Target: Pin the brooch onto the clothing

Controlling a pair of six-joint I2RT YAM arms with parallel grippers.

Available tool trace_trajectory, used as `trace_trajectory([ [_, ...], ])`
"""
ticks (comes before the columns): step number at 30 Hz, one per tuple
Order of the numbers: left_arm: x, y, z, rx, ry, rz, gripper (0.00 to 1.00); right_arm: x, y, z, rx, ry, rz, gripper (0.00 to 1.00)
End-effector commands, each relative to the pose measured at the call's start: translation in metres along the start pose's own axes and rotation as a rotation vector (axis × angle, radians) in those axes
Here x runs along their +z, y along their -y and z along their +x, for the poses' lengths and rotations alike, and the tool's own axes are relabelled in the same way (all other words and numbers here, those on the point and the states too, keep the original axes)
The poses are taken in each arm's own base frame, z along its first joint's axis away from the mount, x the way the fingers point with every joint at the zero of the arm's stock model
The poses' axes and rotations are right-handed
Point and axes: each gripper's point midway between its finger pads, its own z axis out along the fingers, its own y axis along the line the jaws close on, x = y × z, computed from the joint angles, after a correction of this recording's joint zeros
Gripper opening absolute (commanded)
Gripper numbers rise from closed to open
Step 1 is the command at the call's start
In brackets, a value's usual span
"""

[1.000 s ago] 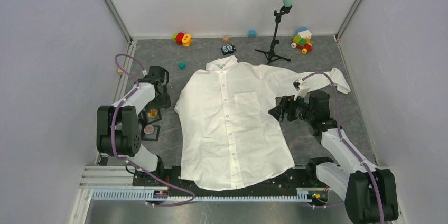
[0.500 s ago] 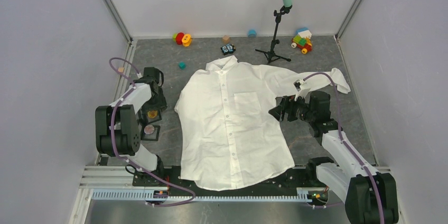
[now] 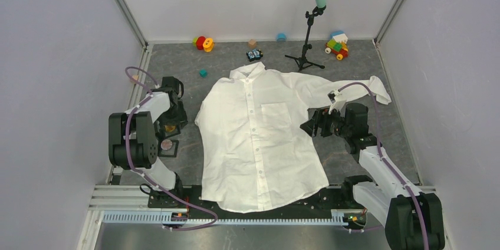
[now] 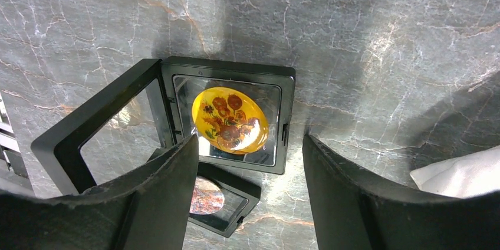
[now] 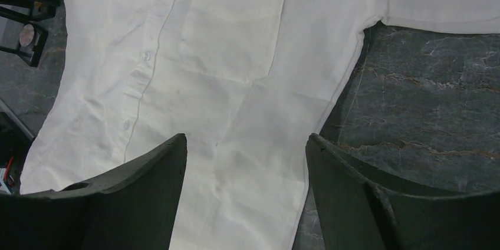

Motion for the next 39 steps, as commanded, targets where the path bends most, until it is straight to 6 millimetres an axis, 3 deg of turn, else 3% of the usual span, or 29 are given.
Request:
trace_trajectory([
  [1,0.002,0.004,-0.003,-0.009,-0.016,0.016,0.71,0.001,0.002,-0.002,-0.008,0.011,0.007,0.79],
  [3,0.003,0.004,-0.004,-0.007,-0.017,0.016,0.70,0.001,0.002,0.000,-0.005,0.005,0.008,0.79],
  [10,0.005,0.007,-0.007,0.012,-0.021,0.025,0.43,0.002,0.003,0.001,-0.003,-0.001,0.007,0.79],
  [19,-0.015,0.019,-0.016,0.040,0.071,0.082,0.38,0.004,0.005,0.004,0.002,-0.013,0.012,0.79],
  [24,-0.020,0.017,-0.020,0.035,0.096,0.083,0.29,0.005,0.006,0.004,0.006,-0.015,0.015,0.79],
  [31,-0.020,0.013,-0.020,0.036,0.092,0.059,0.28,0.006,0.008,0.007,0.009,-0.025,0.018,0.79],
  [39,-0.027,0.003,-0.026,0.027,0.132,0.021,0.14,0.007,0.010,0.011,0.013,-0.036,0.022,0.79],
])
